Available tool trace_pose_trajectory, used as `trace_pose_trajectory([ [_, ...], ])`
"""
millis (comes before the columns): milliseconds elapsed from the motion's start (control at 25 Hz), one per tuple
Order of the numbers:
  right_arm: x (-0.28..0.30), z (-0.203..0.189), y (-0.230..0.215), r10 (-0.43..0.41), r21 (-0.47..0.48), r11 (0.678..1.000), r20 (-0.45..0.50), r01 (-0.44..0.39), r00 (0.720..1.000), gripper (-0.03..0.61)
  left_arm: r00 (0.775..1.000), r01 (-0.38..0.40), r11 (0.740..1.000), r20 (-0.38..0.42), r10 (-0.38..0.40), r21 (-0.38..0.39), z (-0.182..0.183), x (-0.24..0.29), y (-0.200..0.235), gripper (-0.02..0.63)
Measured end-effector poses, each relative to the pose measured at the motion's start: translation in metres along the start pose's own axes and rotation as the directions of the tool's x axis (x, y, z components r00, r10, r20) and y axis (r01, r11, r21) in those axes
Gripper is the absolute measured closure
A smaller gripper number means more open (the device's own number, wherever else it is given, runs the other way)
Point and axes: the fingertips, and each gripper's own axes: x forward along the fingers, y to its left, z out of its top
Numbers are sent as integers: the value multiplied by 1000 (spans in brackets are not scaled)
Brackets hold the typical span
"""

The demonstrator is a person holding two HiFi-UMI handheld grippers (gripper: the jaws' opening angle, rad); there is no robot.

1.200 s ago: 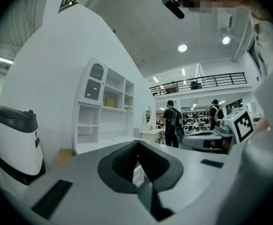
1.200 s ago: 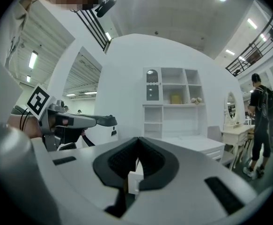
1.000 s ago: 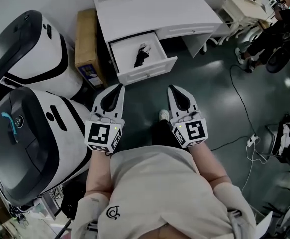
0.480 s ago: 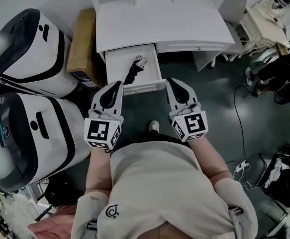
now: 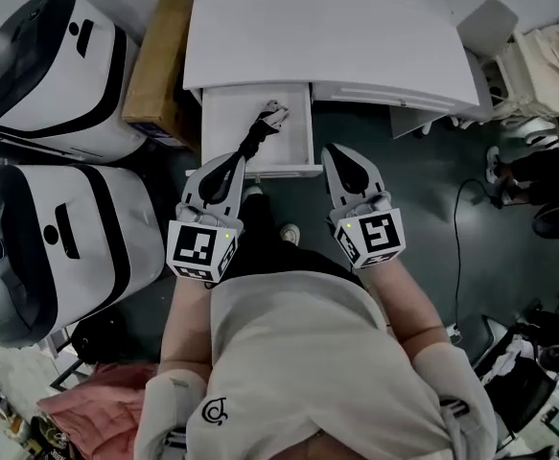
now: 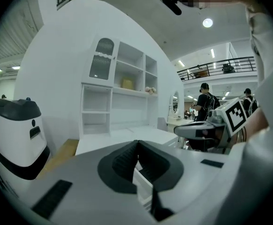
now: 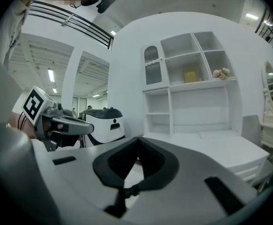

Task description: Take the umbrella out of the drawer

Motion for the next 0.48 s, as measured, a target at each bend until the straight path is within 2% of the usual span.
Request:
trace_pose_trajectory([
  [240,46,-11,-15,36,-21,999,2,-36,999,572,998,58,998,-9,-59,-38,-22,51,24,601],
  [480,80,-44,-24,58,27,998,-51,-56,997,572,985,123,992,-117,-125,-26,-77,96,41,601],
])
